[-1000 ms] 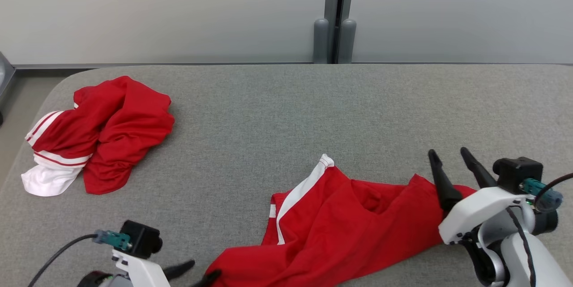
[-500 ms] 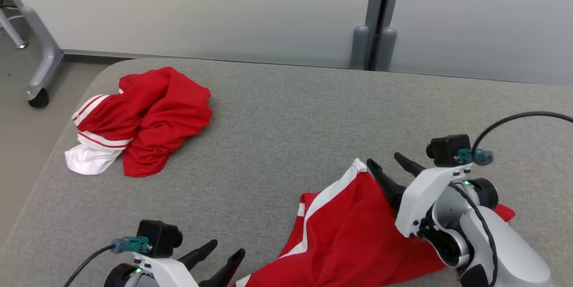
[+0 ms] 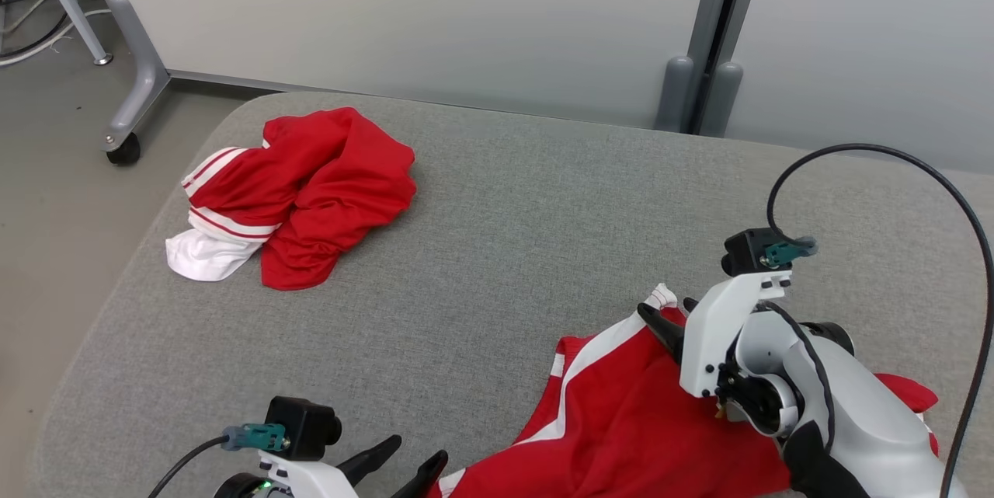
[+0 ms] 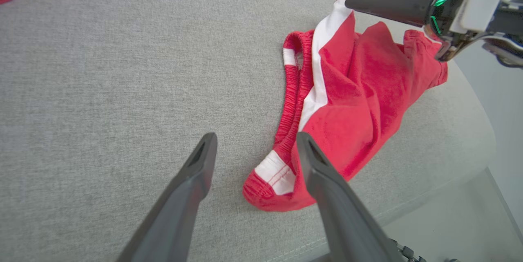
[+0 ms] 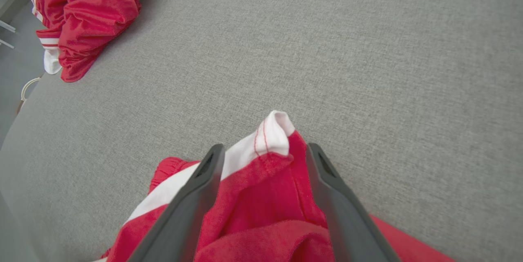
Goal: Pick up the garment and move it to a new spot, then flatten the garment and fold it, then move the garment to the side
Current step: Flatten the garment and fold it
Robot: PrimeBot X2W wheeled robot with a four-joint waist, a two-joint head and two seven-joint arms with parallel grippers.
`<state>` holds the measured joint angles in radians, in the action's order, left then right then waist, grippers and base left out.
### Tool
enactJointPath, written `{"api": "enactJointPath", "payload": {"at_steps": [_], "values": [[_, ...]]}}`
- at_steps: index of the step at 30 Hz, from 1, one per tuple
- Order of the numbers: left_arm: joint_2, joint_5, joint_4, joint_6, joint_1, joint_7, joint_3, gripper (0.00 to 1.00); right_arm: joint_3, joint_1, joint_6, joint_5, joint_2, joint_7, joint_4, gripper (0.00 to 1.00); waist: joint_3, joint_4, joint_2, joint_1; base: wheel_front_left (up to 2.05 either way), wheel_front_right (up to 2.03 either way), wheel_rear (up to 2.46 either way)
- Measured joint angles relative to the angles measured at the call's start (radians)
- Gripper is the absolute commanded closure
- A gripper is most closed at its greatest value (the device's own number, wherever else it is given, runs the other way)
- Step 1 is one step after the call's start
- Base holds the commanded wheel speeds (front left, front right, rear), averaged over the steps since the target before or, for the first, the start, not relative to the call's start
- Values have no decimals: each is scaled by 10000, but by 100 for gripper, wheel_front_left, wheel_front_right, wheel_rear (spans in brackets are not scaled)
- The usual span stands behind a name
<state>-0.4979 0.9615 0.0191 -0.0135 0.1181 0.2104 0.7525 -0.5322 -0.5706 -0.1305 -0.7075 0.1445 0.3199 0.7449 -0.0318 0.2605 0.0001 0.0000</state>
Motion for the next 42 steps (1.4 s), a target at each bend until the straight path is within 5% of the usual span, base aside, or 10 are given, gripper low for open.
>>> {"api": "enactJointPath", "payload": {"at_steps": [2, 4, 6, 14, 19, 24, 31, 42], "values": [[33, 35, 73, 40, 2, -13, 10, 0, 12, -198, 0, 96, -167, -27, 293, 2, -35, 19, 0, 1, 0, 0, 0], [33, 59, 148, 50, 4, -56, 8, 0, -36, -284, 0, 2, -332, -21, 514, 56, -60, 20, 0, 0, 0, 0, 0], [54, 69, 196, 84, 32, -82, 4, 0, -113, -362, 0, -42, -397, -48, 729, 100, -91, -4, -1, 1, 0, 0, 0], [38, 90, 276, 113, 69, -94, -4, 0, -485, -627, 0, -445, -378, -1112, 602, 100, -93, -340, 0, 0, 0, 0, 0], [-15, 192, 305, 81, -37, -176, -67, 0, -798, -357, 0, -1526, -82, -1350, -1175, 100, 109, -713, 0, 1, 0, 0, 0], [-163, 261, 203, -36, -164, -226, -171, 0, -798, 358, -2, -1958, 1081, -1258, -2989, 100, 345, -1276, 0, 0, 0, 0, 0], [-395, 267, -77, -267, -249, -362, -430, 0, 215, 1842, 8, -2360, 2332, -545, -5758, 100, 373, -2111, 0, 0, 0, 0, 0], [-665, 255, -621, -631, -331, -385, -606, 0, 2105, 5269, 8, -2115, 2683, 1655, -8092, 100, 99, -2945, 0, 0, 0, 0, 0]]}}
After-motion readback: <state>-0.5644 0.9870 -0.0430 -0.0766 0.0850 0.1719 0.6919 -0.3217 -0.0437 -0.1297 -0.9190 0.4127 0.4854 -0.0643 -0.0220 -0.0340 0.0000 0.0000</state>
